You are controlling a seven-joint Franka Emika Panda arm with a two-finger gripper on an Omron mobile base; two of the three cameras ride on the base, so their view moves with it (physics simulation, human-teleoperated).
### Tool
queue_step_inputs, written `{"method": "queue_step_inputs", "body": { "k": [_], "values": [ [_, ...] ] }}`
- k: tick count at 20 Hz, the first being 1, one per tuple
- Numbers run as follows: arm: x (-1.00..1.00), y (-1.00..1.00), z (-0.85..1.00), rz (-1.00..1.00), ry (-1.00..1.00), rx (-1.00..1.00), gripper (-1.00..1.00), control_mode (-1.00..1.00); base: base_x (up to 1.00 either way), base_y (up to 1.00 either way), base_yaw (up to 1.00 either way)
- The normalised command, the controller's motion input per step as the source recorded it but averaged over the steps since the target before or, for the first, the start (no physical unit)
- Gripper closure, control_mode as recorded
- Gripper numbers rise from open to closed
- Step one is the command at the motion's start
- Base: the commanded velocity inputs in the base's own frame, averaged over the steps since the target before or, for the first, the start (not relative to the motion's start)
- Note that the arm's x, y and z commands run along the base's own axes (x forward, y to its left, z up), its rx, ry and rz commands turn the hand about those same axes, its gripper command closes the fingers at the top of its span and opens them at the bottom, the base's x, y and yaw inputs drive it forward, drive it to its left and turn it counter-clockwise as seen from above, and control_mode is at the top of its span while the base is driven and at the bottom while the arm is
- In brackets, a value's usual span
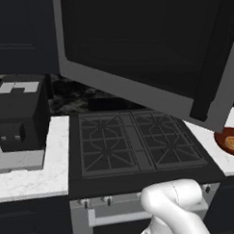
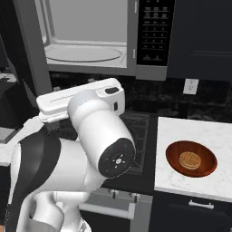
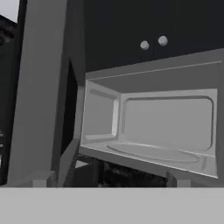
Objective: Open the microwave, place the bowl with waffle inside the microwave, then close the microwave door and turn it on.
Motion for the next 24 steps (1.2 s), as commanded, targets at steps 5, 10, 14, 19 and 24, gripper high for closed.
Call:
{"method": "queue_step_inputs", "body": {
  "k": [5, 10, 14, 19, 24],
  "values": [
    [0.61, 0.00, 0.00, 0.44, 0.08, 0.00, -1.00, -1.00, 0.00, 0.00, 0.00],
    [0.53, 0.00, 0.00, 0.37, 0.02, 0.00, -1.00, -1.00, 0.00, 0.00, 0.00],
    [0.45, 0.13, 0.00, 0.23, 0.00, 0.00, -1.00, -1.00, 0.00, 0.00, 0.00],
    [0.29, 0.41, 0.00, 0.09, 0.00, 0.00, -1.00, -1.00, 0.00, 0.00, 0.00],
    [0.49, 0.26, 0.00, 0.01, 0.00, 0.00, -1.00, -1.00, 0.00, 0.00, 0.00]
  ]
}}
